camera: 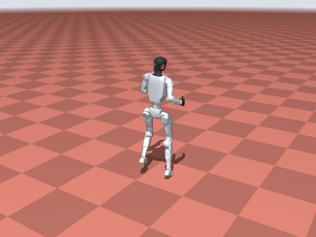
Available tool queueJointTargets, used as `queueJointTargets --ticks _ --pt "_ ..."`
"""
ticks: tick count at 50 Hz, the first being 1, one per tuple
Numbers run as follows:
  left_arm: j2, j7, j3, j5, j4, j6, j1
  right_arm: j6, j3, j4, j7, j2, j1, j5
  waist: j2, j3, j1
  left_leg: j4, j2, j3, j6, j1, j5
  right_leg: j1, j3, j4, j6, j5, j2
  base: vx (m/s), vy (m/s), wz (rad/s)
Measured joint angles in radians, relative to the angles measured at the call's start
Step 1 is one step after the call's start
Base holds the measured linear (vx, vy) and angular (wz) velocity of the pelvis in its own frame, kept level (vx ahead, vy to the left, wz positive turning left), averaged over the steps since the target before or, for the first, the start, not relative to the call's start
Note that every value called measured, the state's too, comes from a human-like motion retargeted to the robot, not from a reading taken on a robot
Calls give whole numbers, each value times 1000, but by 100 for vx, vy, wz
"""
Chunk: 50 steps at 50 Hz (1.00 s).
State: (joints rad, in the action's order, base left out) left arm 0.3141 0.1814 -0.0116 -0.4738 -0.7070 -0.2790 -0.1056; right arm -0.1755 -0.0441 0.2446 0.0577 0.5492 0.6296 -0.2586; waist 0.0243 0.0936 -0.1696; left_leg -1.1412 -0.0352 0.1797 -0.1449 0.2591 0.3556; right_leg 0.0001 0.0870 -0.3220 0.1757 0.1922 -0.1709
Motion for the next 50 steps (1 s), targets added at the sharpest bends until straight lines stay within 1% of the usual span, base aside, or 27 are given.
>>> queueJointTargets --ticks 2,3,5,7,8,10,12,13,15,17,18,20,22,25,27,28,30,33,35,38,40,42,43,45,47,48,50 --pt "40 31 -68 -68 80 4 121 32 -78 -99 -60 -46 -182 -16 77 -11 83 -496 -18 73 -32 265 107 51 41 127 6 -87 -74 -13 -13 14" --pt "57 52 -93 -99 129 3 177 30 -122 -145 -122 -70 -296 2 95 4 109 -705 -25 79 -54 396 146 78 22 174 -47 -225 -100 -23 -12 1" --pt "104 106 -95 -132 213 -16 326 -9 -182 -163 -259 -98 -530 20 115 51 189 -1038 -72 82 -15 628 201 81 9 208 -104 -488 -124 -28 -10 -59" --pt "155 98 -21 -175 253 -27 508 -49 -184 -117 -295 -122 -792 -2 103 85 230 -1183 -121 43 11 796 252 41 55 229 -174 -550 -97 -29 -5 -93" --pt "186 67 14 -223 249 -22 600 -62 -161 -88 -283 -143 -890 -37 100 76 244 -1191 -157 32 -7 836 274 1 80 201 -195 -540 -75 -21 -2 -43" --pt "241 29 18 -264 211 -12 734 -74 -115 11 -284 -189 -973 -100 118 25 246 -1090 -185 61 -79 833 269 -52 64 190 -171 -435 -74 -6 0 48" --pt "324 2 -13 -272 141 -7 803 -69 -95 164 -318 -226 -928 -138 176 -31 227 -857 -110 110 -112 733 176 -20 -34 295 -101 -236 -118 7 6 120" --pt "357 -25 -10 -274 113 -3 826 -75 -90 224 -301 -232 -912 -140 195 -38 216 -719 -75 123 -106 652 120 0 -78 328 -71 -154 -128 5 12 52" --pt "346 -80 39 -285 65 31 898 -65 -96 326 -211 -210 -860 -154 167 -40 197 -417 -59 115 -48 433 18 20 -128 298 -79 -112 -91 2 16 -72" --pt "281 -97 58 -267 38 60 945 -76 -118 394 -123 -190 -701 -202 59 4 213 -50 -123 87 54 119 -119 7 -187 29 -182 -258 5 -5 18 -178" --pt "243 -90 55 -245 42 65 924 -84 -143 397 -117 -180 -625 -206 -1 38 209 155 -166 76 105 -38 -220 -52 -234 -223 -244 -370 46 -11 17 -142" --pt "198 -12 36 -220 70 67 780 -65 -177 337 -129 -154 -524 -142 -34 60 175 497 -166 57 114 -219 -347 -348 -300 -880 -247 -555 4 -15 15 -56" --pt "170 58 -12 -159 107 58 570 -51 -157 228 -194 -110 -424 37 -61 86 104 715 -154 -7 134 -352 -153 -578 -291 -1326 -226 -681 -6 -24 19 58" --pt "121 168 -144 -45 208 -1 82 -86 -102 60 -223 -105 -313 39 -68 149 -23 765 -142 -125 98 -375 235 -874 -247 -1769 -80 -775 -26 -31 15 168" --pt "97 213 -194 21 236 -20 -266 -109 -21 52 -233 -108 -206 -36 -54 169 -78 560 -116 -199 44 -220 299 -986 -221 -1856 -50 -804 -68 -28 5 129" --pt "88 213 -196 81 232 -21 -403 -126 12 81 -215 -84 -146 -88 -59 124 -59 483 -116 -186 42 -120 292 -1070 -205 -1851 -102 -819 -52 -16 1 -63" --pt "87 234 -159 175 192 -21 -551 -137 65 171 -165 10 -23 -115 -75 2 -10 572 -135 -103 67 -80 204 -1156 -185 -1756 -174 -774 9 8 -4 -173" --pt "79 298 -96 104 81 -53 -472 -107 101 278 -103 168 111 -110 -136 -110 -49 923 -159 -35 119 -263 -119 -928 -207 -1440 -183 -685 65 31 -11 -60" --pt "60 274 -79 26 26 -66 -380 -77 113 296 -73 192 159 -193 -168 -145 -86 979 -173 -53 174 -285 -280 -704 -241 -1150 -187 -642 65 21 -15 84" --pt "53 94 -66 -47 -14 -9 -238 -1 96 236 34 149 104 -216 -98 -111 -59 618 -139 10 111 -196 -171 -300 -219 -574 -173 -471 25 1 -13 95" --pt "49 -23 -76 -138 -18 26 -139 38 17 154 93 132 -51 -215 -15 -43 11 134 -108 78 26 -45 -12 -54 -122 -177 -119 -230 -12 -13 -10 0" --pt "61 -43 -106 -250 3 30 -29 44 -131 54 21 130 -283 -340 52 6 105 -351 -81 112 -16 180 114 79 -42 76 -75 -114 -74 -16 -10 -59" --pt "88 -36 -118 -292 22 20 40 27 -201 1 -26 143 -402 -337 76 12 156 -571 -82 120 -14 308 164 103 -36 128 -73 -196 -102 -18 -11 -83" --pt "146 12 -113 -309 81 -11 178 -28 -319 -67 -165 189 -681 -257 93 57 251 -938 -110 111 31 558 232 124 -40 187 -88 -459 -134 -22 -12 -101" --pt "208 33 -67 -385 138 -28 353 -63 -343 -52 -268 206 -956 -221 89 134 329 -1136 -139 76 94 727 273 122 -5 195 -146 -603 -134 -24 -9 -117" --pt "231 17 -31 -471 151 -18 444 -67 -321 -30 -279 183 -1079 -218 76 177 352 -1173 -151 53 112 772 288 102 28 152 -192 -630 -116 -17 -4 -82" --pt "283 -30 9 -614 130 22 602 -62 -225 43 -268 95 -1191 -237 63 192 384 -1141 -174 51 73 812 293 56 39 92 -213 -602 -93 0 1 8"
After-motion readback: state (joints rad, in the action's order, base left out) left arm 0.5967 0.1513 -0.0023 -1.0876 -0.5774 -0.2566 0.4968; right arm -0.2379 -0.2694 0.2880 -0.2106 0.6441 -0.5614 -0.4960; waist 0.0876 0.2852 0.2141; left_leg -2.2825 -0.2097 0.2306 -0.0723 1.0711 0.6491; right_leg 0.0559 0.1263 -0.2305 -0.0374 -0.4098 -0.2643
